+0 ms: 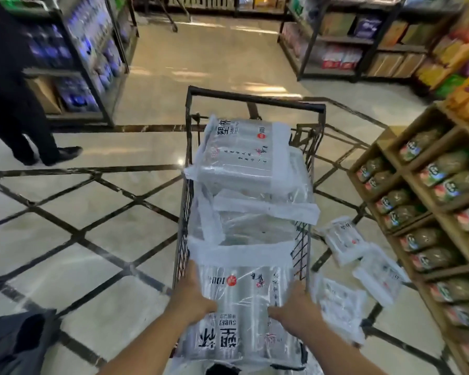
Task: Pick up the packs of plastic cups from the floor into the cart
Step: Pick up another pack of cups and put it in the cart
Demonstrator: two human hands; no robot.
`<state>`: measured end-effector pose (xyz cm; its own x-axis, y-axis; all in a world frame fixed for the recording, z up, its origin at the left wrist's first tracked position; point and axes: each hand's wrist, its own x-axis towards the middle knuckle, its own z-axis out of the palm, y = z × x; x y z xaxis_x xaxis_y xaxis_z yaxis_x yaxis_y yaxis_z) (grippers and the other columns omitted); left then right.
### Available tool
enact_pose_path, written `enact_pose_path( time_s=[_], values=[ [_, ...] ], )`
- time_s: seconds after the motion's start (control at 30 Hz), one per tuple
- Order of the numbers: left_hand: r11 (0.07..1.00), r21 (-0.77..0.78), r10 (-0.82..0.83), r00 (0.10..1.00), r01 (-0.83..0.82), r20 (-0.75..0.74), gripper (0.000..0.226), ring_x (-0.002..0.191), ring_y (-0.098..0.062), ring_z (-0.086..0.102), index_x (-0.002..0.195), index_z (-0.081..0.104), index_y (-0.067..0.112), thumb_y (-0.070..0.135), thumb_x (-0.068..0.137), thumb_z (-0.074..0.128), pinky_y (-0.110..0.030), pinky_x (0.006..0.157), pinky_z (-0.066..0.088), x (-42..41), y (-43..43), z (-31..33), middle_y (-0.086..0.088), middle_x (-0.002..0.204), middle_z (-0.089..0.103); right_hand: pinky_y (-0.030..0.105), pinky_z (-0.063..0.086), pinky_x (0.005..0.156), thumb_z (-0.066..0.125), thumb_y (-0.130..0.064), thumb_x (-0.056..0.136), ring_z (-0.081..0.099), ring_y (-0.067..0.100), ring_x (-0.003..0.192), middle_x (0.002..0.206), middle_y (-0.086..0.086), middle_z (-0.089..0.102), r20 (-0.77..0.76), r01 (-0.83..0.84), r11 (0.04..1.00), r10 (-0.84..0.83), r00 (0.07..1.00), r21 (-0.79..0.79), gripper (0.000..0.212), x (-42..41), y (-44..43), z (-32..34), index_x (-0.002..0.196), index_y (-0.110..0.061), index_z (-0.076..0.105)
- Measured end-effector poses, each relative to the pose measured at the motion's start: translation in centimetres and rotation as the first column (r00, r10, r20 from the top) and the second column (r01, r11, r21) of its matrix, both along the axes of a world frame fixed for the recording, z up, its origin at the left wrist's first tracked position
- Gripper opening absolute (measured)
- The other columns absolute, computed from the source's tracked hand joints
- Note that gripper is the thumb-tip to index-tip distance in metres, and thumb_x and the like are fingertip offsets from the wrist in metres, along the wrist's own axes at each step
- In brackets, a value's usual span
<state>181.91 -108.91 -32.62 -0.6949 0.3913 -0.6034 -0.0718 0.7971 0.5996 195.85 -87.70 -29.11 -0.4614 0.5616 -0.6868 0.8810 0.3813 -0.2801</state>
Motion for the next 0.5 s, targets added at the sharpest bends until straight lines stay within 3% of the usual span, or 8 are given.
enact_pose_path(
  time_s=[0.1,0.2,0.27,0.33,0.43,0.5],
  values=[
    [1.0,-0.005,0.013,0.995,-0.012,0.095,0.124,0.13,-0.026,0.047,0.154,-0.005,0.026,0.025,0.069,0.084,-0.029,0.099,0.044,1.0,-0.3,-2.4,-0.011,0.152,0.037,0.033,0.046,0.093,0.077,-0.043,0.08,0.053,0.027,0.116,0.145,0.014,0.044,0.051,0.004,1.0,-0.003,0.999,-0.013,0.1,0.0,-0.4,-1.7,0.153,-0.009,0.018],
    [0.998,-0.054,0.028,0.985,-0.019,0.171,0.125,0.126,-0.026,0.051,0.154,-0.006,0.025,0.032,0.067,0.084,-0.029,0.096,0.046,1.2,-0.9,-5.1,-0.009,0.149,0.042,0.04,0.047,0.104,0.077,-0.041,0.078,0.051,0.029,0.124,0.146,0.014,0.044,0.115,0.018,0.998,-0.011,0.993,-0.054,0.103,-0.2,-0.9,-3.9,0.154,-0.009,0.017],
    [0.998,-0.066,0.038,0.975,-0.024,0.219,0.118,0.11,-0.018,0.06,0.152,0.007,0.028,0.037,0.063,0.084,-0.031,0.089,0.052,0.7,-1.0,-6.8,0.0,0.133,0.056,0.041,0.052,0.096,0.076,-0.044,0.075,0.057,0.027,0.115,0.135,0.012,0.053,0.137,0.031,0.998,-0.022,0.99,-0.059,0.098,-0.8,-0.8,-5.7,0.15,-0.01,0.022],
    [0.997,-0.076,0.045,0.968,-0.027,0.246,0.097,0.094,-0.01,0.062,0.14,0.025,0.032,0.036,0.064,0.085,-0.029,0.078,0.054,-0.5,-0.6,-8.4,0.009,0.114,0.062,0.036,0.053,0.086,0.073,-0.043,0.078,0.058,0.025,0.105,0.126,0.01,0.054,0.16,0.035,0.997,-0.023,0.987,-0.071,0.092,-1.9,-0.2,-7.4,0.148,-0.01,0.024],
    [0.993,-0.118,0.058,0.963,-0.027,0.265,0.092,0.097,-0.015,0.063,0.134,0.03,0.032,0.037,0.063,0.089,-0.036,0.083,0.055,-2.7,0.3,-10.9,0.006,0.115,0.063,0.028,0.048,0.066,0.075,-0.038,0.083,0.058,0.02,0.088,0.114,0.008,0.054,0.159,0.072,0.991,-0.053,0.986,-0.112,0.088,-3.7,0.9,-10.3,0.147,-0.008,0.024],
    [0.992,-0.126,0.06,0.968,-0.029,0.246,0.102,0.098,-0.016,0.064,0.138,0.026,0.035,0.036,0.059,0.091,-0.041,0.085,0.057,-3.5,0.7,-13.1,0.002,0.118,0.063,0.032,0.052,0.072,0.077,-0.037,0.082,0.062,0.027,0.1,0.13,0.015,0.055,0.165,0.107,0.986,-0.084,0.983,-0.132,0.096,-4.1,1.4,-13.1,0.152,-0.007,0.017]
  ],
)
